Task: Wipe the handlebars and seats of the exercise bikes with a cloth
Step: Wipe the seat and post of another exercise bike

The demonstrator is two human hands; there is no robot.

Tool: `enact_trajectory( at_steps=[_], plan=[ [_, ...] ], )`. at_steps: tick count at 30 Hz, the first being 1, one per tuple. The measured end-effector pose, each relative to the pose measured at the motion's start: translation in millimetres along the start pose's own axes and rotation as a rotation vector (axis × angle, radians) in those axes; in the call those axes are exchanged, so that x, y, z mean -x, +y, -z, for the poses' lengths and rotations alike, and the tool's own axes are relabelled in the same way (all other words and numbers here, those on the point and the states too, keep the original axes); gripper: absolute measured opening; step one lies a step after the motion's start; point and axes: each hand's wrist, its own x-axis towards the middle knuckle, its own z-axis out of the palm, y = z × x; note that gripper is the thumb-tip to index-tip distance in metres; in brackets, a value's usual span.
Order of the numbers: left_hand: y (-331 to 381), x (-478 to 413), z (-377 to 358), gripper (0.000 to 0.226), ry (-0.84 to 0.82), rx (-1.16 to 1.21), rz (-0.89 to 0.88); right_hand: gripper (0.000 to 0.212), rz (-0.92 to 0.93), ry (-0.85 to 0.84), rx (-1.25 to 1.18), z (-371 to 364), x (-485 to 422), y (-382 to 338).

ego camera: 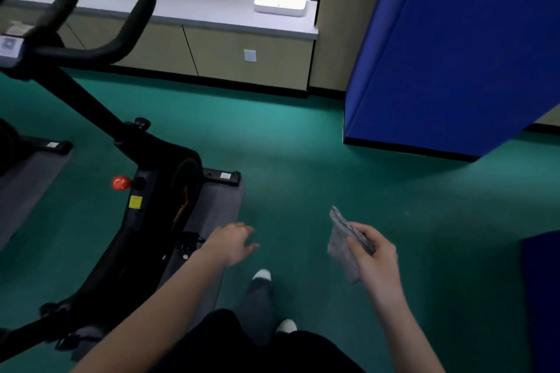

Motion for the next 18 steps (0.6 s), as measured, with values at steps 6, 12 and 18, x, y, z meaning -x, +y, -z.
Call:
enact_trajectory(
  at_steps=[6, 12, 18],
  plan=[
    [-6, -74, 36, 0.048, -0.027, 0.059, 0.080, 0.031, 0.014, -0.018, 0.031, -9, -72, -17],
    [-9, -161, 96, 0.046, 0.038, 0.104, 0.070, 0.032, 0.050, -0.049, 0.094, -27, -169, -63],
    [-20, -222, 158, 0.049, 0.170, 0.125, 0.077, 0.028, 0.092, -0.071, 0.099, -45, -262, -104]
  ],
)
